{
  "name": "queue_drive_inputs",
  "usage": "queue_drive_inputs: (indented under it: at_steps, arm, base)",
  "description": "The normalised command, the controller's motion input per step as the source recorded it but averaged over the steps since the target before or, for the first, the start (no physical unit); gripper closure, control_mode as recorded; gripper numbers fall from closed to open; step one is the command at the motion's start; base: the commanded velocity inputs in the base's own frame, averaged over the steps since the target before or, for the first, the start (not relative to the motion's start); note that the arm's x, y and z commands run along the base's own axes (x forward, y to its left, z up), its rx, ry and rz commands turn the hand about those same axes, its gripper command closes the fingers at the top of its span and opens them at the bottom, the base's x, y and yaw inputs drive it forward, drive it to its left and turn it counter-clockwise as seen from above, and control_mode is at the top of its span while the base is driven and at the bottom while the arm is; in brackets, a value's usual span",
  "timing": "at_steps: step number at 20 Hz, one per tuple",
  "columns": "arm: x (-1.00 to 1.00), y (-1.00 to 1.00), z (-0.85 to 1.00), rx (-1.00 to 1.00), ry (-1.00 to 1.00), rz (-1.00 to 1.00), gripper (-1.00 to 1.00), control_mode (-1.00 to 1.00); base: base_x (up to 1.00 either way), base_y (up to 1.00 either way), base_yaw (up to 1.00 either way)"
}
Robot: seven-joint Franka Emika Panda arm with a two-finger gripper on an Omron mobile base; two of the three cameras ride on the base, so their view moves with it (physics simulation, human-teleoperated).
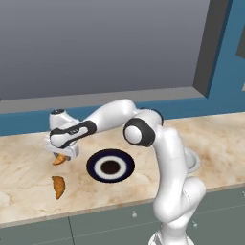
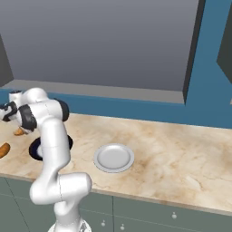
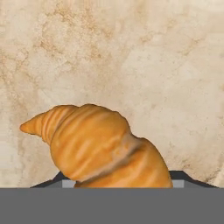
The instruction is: Place the pastries on the plates.
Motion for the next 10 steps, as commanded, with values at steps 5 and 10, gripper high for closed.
queue_drive_inputs:
  at_steps: [5, 10]
  arm:
    - [-0.02, -0.36, 0.44, 0.0, -0.01, -0.01, 1.0, -1.0]
    - [0.0, -0.74, 0.0, 0.0, 0.0, -0.01, 1.0, -1.0]
  base:
    - [0.0, 0.0, 0.0]
    - [0.0, 0.0, 0.0]
